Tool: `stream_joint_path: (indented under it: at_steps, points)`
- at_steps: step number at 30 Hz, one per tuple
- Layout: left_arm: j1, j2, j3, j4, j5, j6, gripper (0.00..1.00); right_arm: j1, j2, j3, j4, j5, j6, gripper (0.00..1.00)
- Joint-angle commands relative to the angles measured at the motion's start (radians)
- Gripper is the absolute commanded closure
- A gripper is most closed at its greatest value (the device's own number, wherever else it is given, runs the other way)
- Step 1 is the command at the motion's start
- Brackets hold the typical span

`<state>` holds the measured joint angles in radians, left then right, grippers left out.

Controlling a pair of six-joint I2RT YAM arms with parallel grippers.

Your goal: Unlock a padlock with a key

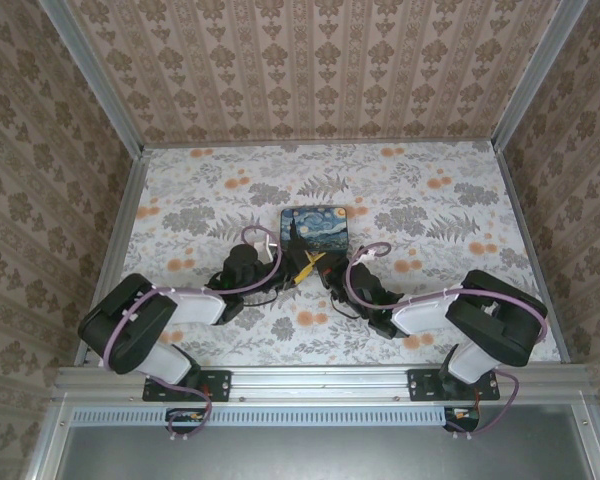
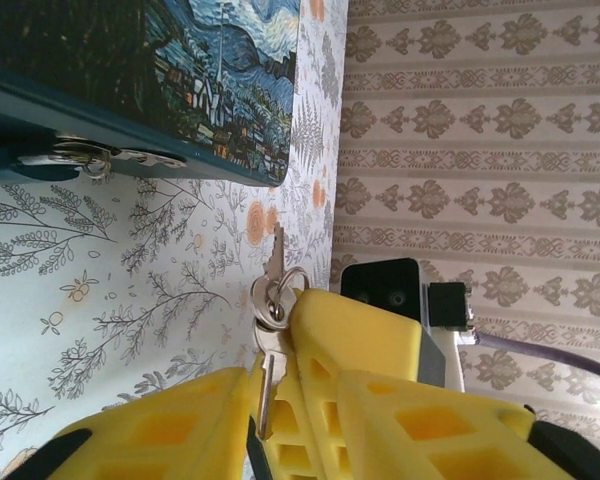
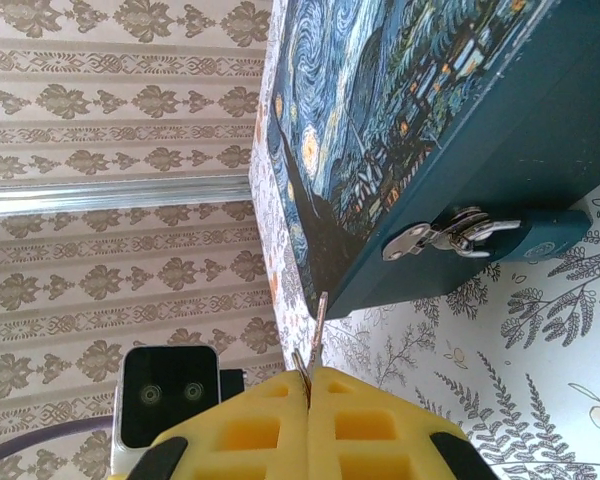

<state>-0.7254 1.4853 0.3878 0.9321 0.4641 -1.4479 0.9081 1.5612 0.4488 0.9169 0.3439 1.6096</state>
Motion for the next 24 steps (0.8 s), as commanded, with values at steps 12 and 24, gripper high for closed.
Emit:
stream_joint_path:
  at_steps: [12, 24]
  points:
    - [-0.005, 0.031, -0.013, 0.106, -0.018, -0.035, 0.83, 0.010, 0.001, -0.007, 0.049, 0.034, 0.040, 1.00]
    - [-0.004, 0.032, -0.025, 0.100, -0.045, -0.036, 0.70, 0.010, 0.000, -0.019, 0.051, 0.040, 0.048, 1.00]
